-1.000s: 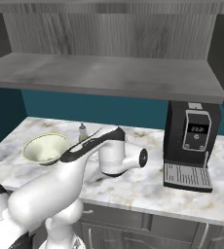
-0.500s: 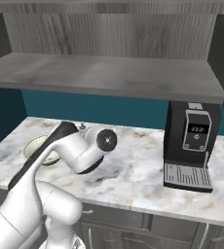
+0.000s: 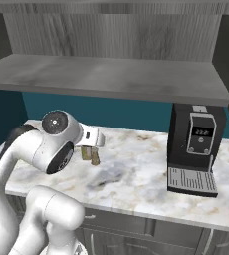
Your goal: Retrieve the bottle and the shaker from the cabinet and place them next to the mixing bowl on the counter. Then add garlic from the fridge to the mixing bowl.
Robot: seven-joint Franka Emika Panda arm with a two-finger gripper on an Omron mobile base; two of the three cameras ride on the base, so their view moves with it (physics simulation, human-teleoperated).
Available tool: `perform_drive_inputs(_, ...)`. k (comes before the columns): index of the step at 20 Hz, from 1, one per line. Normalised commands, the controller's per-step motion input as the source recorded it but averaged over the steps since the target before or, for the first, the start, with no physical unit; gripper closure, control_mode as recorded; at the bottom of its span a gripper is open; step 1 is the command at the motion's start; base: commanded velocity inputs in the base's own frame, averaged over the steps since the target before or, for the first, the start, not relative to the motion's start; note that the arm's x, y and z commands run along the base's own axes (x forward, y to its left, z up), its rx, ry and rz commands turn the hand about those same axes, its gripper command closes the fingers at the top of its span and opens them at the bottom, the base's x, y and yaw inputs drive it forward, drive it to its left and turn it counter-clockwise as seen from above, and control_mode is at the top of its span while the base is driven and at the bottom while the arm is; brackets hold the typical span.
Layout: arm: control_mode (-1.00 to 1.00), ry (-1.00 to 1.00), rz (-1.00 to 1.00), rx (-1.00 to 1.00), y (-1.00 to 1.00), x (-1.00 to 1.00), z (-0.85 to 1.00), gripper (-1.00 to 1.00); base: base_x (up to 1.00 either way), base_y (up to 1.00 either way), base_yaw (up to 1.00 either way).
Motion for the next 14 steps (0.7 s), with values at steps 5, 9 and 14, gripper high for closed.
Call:
perform_drive_inputs(5, -1.0, 0.19, -0.3, -0.06, 0.04, -0.54, 0.54, -1.0, 0.0, 0.0, 0.0)
perform_drive_inputs(9, -1.0, 0.05, -0.13, -0.04, 0.29, -0.65, 0.48, -1.0, 0.0, 0.0, 0.0)
perform_drive_inputs(14, -1.0, 0.0, 0.08, -0.01, 0.37, -0.58, 0.38, -1.0, 0.0, 0.0, 0.0)
